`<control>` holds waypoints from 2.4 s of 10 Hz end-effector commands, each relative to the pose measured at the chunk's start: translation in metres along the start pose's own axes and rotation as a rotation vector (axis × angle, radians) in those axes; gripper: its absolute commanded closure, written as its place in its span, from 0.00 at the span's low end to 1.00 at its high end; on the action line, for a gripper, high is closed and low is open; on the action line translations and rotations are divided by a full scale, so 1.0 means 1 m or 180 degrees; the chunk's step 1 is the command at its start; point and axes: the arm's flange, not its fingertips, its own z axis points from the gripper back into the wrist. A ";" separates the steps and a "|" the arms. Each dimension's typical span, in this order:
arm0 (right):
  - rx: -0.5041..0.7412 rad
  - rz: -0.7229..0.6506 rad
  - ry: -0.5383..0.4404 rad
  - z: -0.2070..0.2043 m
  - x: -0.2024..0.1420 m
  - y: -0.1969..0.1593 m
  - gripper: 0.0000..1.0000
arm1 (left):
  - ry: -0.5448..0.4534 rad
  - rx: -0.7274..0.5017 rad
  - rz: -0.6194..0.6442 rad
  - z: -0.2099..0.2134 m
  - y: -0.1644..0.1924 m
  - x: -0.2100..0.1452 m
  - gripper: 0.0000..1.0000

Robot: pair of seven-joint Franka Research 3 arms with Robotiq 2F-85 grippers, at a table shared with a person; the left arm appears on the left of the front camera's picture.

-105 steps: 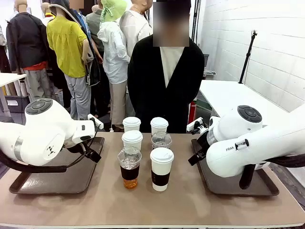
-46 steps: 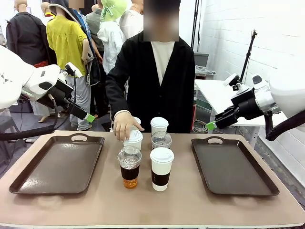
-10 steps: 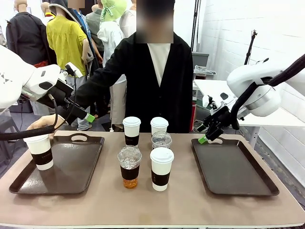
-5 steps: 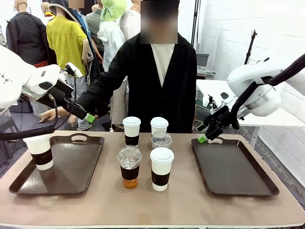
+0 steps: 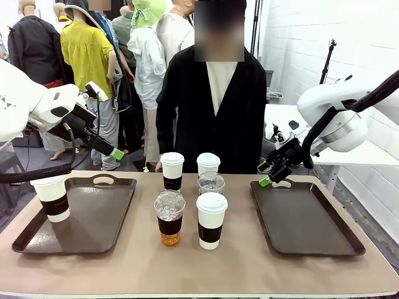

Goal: Distribute the coffee onto the tray.
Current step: Pick up one iced Americano and place it on the right Handle tray.

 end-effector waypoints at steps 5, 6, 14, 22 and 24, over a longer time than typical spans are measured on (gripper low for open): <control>0.0377 0.0151 -0.0655 -0.062 -0.030 -0.023 0.00 | 0.0003 -0.0025 0.0008 0.000 0.001 -0.001 0.00; 0.0390 0.0191 -0.0723 -0.071 -0.036 -0.023 0.00 | 0.0003 -0.0025 0.0008 0.000 0.001 -0.001 0.00; 0.0368 0.0118 -0.1275 -0.122 -0.066 -0.037 0.00 | 0.0003 -0.0025 0.0008 0.000 0.001 -0.001 0.00; 0.0566 0.0181 -0.1439 -0.131 -0.073 -0.036 0.00 | 0.0003 -0.0025 0.0008 0.000 0.001 -0.001 0.00; 0.0566 0.0181 -0.1439 -0.131 -0.073 -0.036 0.00 | 0.0003 -0.0025 0.0008 0.000 0.001 -0.001 0.00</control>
